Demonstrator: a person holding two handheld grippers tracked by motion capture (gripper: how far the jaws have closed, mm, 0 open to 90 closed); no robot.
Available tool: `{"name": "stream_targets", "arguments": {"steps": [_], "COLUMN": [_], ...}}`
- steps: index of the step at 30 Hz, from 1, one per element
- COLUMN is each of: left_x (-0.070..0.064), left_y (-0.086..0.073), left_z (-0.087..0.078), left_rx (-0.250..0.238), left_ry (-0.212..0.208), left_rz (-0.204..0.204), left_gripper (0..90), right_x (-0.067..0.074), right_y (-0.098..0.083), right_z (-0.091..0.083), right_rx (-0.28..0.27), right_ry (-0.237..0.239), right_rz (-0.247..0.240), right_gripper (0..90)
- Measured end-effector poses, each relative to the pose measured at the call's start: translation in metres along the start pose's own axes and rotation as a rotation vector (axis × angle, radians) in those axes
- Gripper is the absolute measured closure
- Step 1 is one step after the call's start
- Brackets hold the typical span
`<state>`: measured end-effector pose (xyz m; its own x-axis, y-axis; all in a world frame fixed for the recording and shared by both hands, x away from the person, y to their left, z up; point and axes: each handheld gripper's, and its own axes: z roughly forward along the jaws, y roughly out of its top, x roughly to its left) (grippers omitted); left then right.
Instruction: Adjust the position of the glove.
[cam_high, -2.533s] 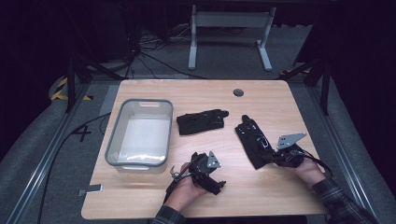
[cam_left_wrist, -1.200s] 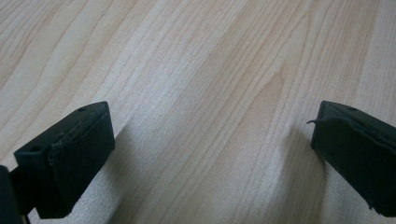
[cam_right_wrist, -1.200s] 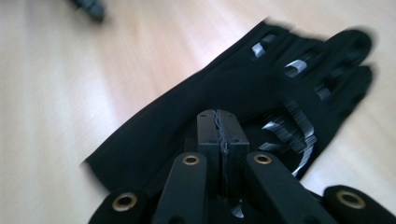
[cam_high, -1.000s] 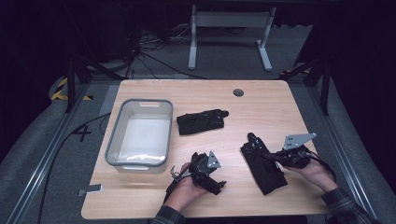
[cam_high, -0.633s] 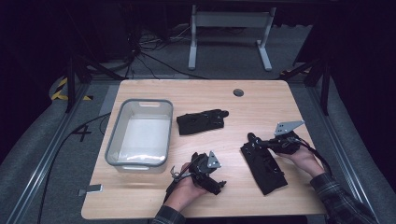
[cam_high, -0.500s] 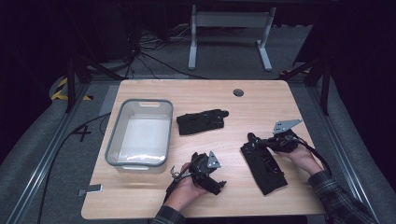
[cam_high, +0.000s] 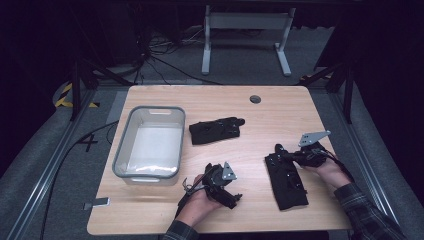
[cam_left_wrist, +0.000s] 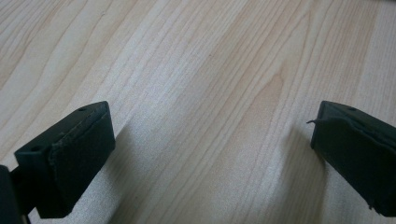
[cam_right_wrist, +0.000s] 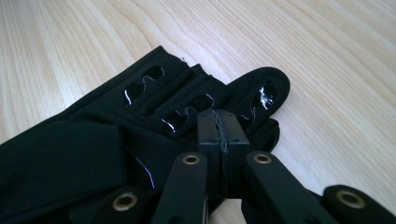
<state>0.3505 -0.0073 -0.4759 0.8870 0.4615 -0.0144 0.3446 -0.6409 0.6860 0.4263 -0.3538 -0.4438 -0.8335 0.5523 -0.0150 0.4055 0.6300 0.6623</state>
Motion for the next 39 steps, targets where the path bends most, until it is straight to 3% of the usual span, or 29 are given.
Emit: {"name": "stream_targets", "arguments": {"steps": [7, 14, 15, 17, 25, 31, 35, 39], "left_x": [0.0, 0.0, 0.0, 0.0, 0.0, 0.0, 0.0, 0.0], "left_y": [0.0, 0.0, 0.0, 0.0, 0.0, 0.0, 0.0, 0.0], "left_z": [0.0, 0.0, 0.0, 0.0, 0.0, 0.0, 0.0, 0.0], "left_rx": [-0.001, -0.001, 0.0, 0.0, -0.002, -0.003, -0.002, -0.002], "left_ry": [0.0, 0.0, 0.0, 0.0, 0.001, 0.001, 0.001, 0.001], "left_rz": [0.0, 0.0, -0.001, -0.001, -0.005, -0.005, -0.005, -0.005], "left_gripper": [0.0, 0.0, 0.0, 0.0, 0.0, 0.0, 0.0, 0.0], "right_x": [0.005, 0.007, 0.006, 0.005, -0.011, -0.027, -0.031, -0.033], "right_y": [-0.012, -0.012, -0.015, -0.018, -0.05, -0.071, -0.076, -0.077], "right_z": [-0.012, -0.025, -0.031, -0.033, -0.048, -0.05, -0.046, -0.044], "right_rx": [0.006, -0.07, -0.089, -0.089, -0.075, -0.078, -0.077, -0.066], "right_ry": [0.007, -0.001, -0.02, -0.029, -0.146, -0.212, -0.249, -0.25], "right_rz": [0.009, 0.013, 0.019, 0.027, 0.112, 0.18, 0.186, 0.199], "right_gripper": [89.9, 84.8, 79.5, 76.5, 43.5, 23.6, 16.5, 15.7]}}
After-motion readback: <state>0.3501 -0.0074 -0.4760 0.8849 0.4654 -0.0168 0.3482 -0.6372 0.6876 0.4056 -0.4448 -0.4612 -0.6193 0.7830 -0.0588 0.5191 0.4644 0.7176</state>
